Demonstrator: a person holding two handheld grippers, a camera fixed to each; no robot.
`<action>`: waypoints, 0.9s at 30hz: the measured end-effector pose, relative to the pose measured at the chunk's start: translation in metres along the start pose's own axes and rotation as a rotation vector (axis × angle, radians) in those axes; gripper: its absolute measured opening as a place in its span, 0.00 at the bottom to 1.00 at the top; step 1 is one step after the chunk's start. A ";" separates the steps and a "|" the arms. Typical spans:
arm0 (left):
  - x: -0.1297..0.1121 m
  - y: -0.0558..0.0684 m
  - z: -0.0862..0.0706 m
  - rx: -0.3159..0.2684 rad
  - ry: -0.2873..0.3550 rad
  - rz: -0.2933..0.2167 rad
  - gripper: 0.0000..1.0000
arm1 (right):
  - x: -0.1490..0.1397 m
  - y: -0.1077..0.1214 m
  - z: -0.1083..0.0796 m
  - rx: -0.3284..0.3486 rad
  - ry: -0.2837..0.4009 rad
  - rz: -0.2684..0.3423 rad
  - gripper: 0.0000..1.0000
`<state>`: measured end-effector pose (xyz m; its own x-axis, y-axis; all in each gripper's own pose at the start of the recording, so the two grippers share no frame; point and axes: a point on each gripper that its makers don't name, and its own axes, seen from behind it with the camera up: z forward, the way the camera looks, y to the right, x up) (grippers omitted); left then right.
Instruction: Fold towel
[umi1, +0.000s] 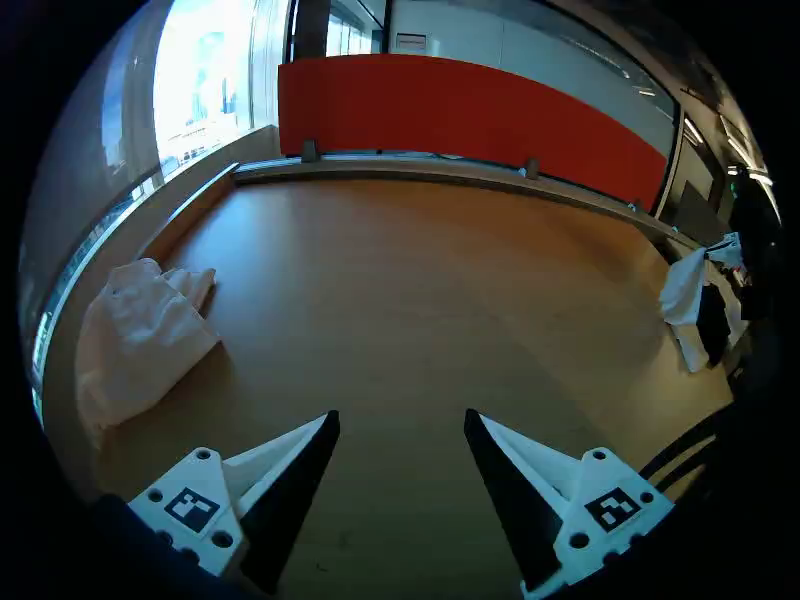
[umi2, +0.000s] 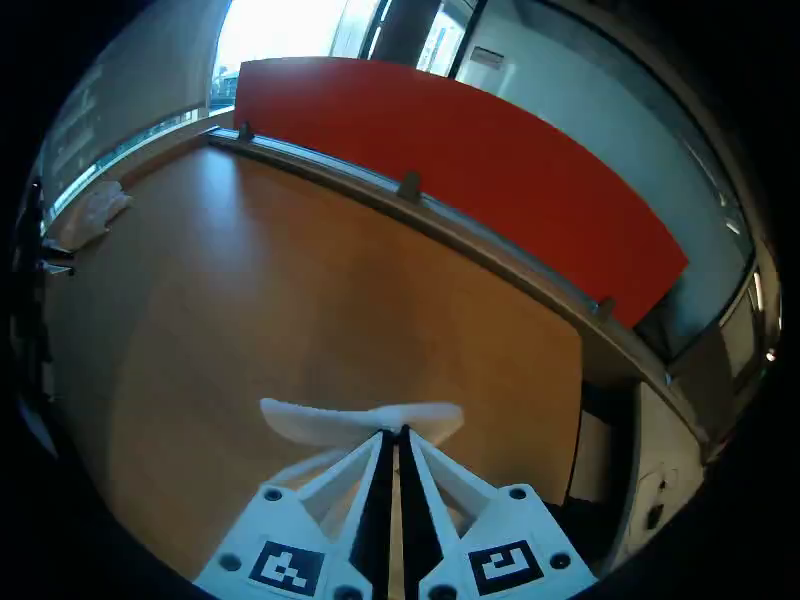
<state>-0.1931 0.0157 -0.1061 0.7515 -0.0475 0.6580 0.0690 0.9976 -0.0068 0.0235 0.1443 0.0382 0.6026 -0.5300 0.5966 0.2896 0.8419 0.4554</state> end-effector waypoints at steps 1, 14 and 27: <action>0.000 0.001 0.000 -0.001 0.000 0.001 0.92 | -0.003 0.001 -0.001 -0.004 -0.004 0.001 0.03; 0.000 0.005 -0.001 -0.012 -0.004 0.020 0.92 | -0.057 0.018 -0.023 -0.059 -0.053 0.065 0.03; 0.002 0.007 -0.004 -0.020 0.002 0.042 0.92 | -0.112 0.032 -0.045 -0.110 -0.112 0.129 0.03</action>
<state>-0.1886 0.0229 -0.1076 0.7550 -0.0058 0.6557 0.0504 0.9975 -0.0493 -0.0016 0.2349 -0.0438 0.5552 -0.4197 0.7180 0.2982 0.9064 0.2991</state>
